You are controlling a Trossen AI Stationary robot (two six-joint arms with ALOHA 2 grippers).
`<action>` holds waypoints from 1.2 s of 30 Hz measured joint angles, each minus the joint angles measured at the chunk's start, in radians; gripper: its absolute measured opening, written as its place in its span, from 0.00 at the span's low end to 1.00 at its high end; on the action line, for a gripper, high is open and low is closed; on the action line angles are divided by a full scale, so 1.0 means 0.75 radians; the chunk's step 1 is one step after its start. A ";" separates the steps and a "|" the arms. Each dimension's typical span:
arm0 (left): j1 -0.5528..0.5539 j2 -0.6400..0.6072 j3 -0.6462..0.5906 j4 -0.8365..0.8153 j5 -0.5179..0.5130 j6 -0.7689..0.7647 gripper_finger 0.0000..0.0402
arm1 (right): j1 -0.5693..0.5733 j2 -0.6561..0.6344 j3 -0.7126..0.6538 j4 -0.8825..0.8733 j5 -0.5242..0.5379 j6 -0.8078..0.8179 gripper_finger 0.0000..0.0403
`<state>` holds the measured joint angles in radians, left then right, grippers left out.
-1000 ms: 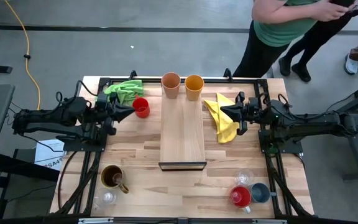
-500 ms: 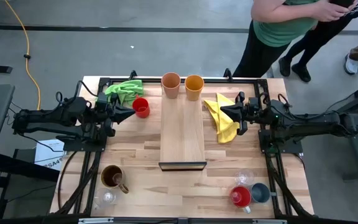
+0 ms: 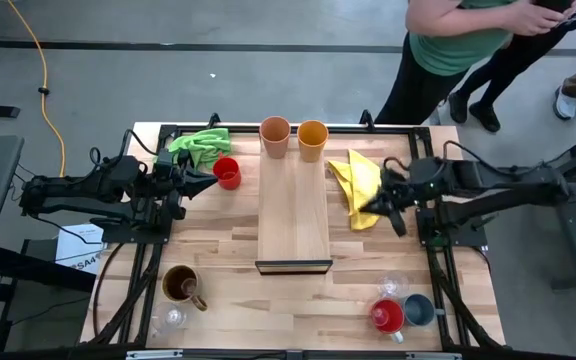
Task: Stack small to large cups/mugs on shelf
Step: Put the red cup on the shelf
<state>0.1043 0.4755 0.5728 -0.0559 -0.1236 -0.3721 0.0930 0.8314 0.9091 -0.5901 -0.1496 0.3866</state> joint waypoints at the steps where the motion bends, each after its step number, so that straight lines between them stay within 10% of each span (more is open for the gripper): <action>1: 0.000 0.000 0.000 0.000 0.000 0.001 0.00 | 0.049 0.019 0.032 -0.042 -0.006 0.048 0.00; 11: 0.000 0.000 0.000 -0.002 0.000 0.001 0.00 | 0.525 0.208 0.156 -0.319 0.021 0.576 0.04; 20: 0.000 0.000 0.000 -0.003 -0.026 0.000 0.00 | 0.818 0.402 0.154 -0.326 0.021 0.970 0.30; 36: 0.000 0.000 0.000 -0.003 -0.036 0.000 0.00 | 0.954 0.751 0.153 -0.285 -0.049 1.618 0.41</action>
<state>0.1043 0.4755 0.5728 -0.0581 -0.1505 -0.3721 0.8085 1.3949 1.0237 -0.8036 -0.1864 1.6001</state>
